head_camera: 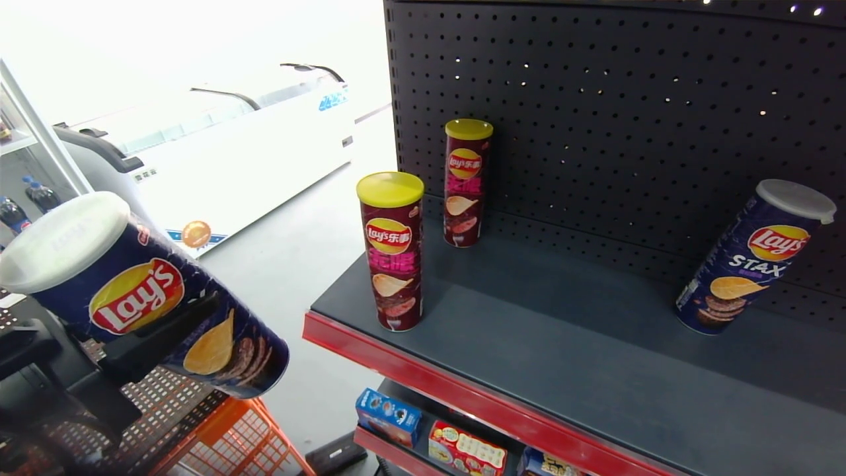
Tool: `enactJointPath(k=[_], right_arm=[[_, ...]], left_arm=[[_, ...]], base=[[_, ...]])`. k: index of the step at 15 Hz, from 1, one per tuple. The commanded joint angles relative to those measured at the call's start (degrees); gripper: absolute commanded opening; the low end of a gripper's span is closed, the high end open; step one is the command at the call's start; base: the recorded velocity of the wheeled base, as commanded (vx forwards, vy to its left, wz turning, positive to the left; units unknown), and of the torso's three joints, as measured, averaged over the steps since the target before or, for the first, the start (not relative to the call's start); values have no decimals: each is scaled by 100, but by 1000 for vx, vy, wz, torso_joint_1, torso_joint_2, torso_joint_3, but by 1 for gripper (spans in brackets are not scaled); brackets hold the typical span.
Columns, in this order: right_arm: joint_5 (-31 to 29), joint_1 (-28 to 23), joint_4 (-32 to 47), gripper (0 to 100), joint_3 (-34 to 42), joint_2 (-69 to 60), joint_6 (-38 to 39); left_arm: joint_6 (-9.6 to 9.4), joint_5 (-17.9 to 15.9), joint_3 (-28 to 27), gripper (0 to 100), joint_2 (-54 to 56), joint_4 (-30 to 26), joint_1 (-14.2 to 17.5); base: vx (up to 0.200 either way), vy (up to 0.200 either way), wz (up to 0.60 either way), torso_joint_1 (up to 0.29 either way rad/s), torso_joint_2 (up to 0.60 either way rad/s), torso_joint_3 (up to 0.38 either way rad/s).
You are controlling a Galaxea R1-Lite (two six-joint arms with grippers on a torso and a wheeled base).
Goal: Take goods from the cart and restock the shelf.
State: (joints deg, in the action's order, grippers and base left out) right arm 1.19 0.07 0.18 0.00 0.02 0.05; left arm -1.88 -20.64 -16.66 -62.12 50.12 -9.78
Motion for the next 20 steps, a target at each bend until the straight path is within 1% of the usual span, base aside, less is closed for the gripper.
enactJointPath(k=[1,4,6,9,13,15,17,20], right_arm=[[4,1,-1,100,0,-2,-5],[4,1,-1,100,0,-2,-5],[4,1,-1,100,0,-2,-5],[4,1,-1,100,0,-2,-5],[12,1,-1,100,0,-2,-5],[12,1,-1,100,0,-2,-5],[12,1,-1,100,0,-2,-5],[12,1,-1,100,0,-2,-5]], left_arm=[[-6,-98,-74,0,-221,-63,-15],[-6,-107,-276,0,-441,-63,2],[-14,-125,-364,0,-538,-72,-42],[-23,-116,-364,0,-573,-72,-262],[-32,-125,-355,0,-573,-72,-358],[-32,-125,-364,0,-582,-81,-578],[-32,-125,-364,0,-590,-81,-719],[-32,-125,-399,0,-678,-125,-763]], base=[[0,0,0,0,0,0],[0,0,0,0,0,0],[0,0,0,0,0,0],[0,0,0,0,0,0],[0,0,0,0,0,0],[0,0,0,0,0,0],[0,0,0,0,0,0],[0,0,0,0,0,0]])
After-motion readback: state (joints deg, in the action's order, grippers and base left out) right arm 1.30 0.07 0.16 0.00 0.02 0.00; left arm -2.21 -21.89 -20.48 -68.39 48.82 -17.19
